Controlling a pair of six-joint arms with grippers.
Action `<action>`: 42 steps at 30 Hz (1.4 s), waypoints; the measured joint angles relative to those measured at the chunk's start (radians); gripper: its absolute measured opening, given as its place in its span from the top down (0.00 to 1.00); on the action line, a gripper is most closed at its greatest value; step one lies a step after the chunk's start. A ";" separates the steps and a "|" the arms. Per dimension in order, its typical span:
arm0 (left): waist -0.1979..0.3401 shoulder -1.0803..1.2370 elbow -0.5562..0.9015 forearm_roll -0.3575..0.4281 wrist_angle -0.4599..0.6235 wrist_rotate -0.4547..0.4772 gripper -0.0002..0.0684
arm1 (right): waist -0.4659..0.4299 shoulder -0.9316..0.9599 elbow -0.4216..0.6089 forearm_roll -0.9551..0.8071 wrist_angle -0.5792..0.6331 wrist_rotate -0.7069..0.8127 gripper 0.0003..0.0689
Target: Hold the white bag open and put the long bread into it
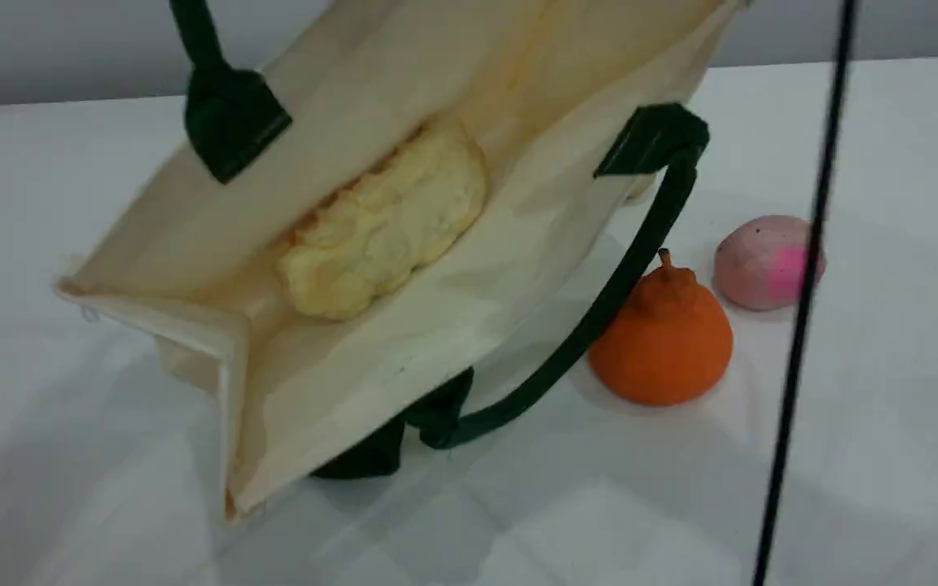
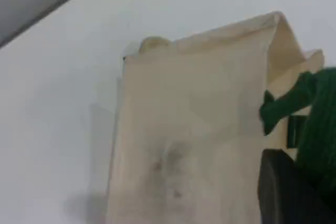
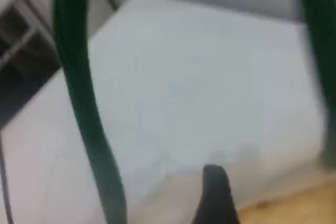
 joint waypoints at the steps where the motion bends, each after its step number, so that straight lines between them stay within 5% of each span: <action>1: 0.000 0.007 0.004 0.002 0.001 0.000 0.89 | -0.020 -0.023 0.000 -0.005 0.010 0.000 0.32; 11: 0.000 0.102 0.072 0.001 -0.028 0.004 0.89 | -0.209 -0.108 0.000 -0.035 0.158 0.000 0.32; 24: 0.000 0.165 0.081 0.000 -0.054 0.004 0.86 | -0.221 -0.108 0.000 -0.094 0.184 0.000 0.32; 27: 0.000 0.165 0.081 0.001 -0.054 0.006 0.79 | -0.221 -0.108 0.000 -0.106 0.184 0.000 0.32; 36: 0.000 0.163 0.081 0.007 -0.033 0.028 0.33 | -0.221 -0.143 0.000 -0.132 0.210 0.001 0.32; 42: 0.000 0.128 0.081 0.006 -0.012 0.028 0.27 | -0.222 -0.218 0.000 -0.271 0.265 0.111 0.32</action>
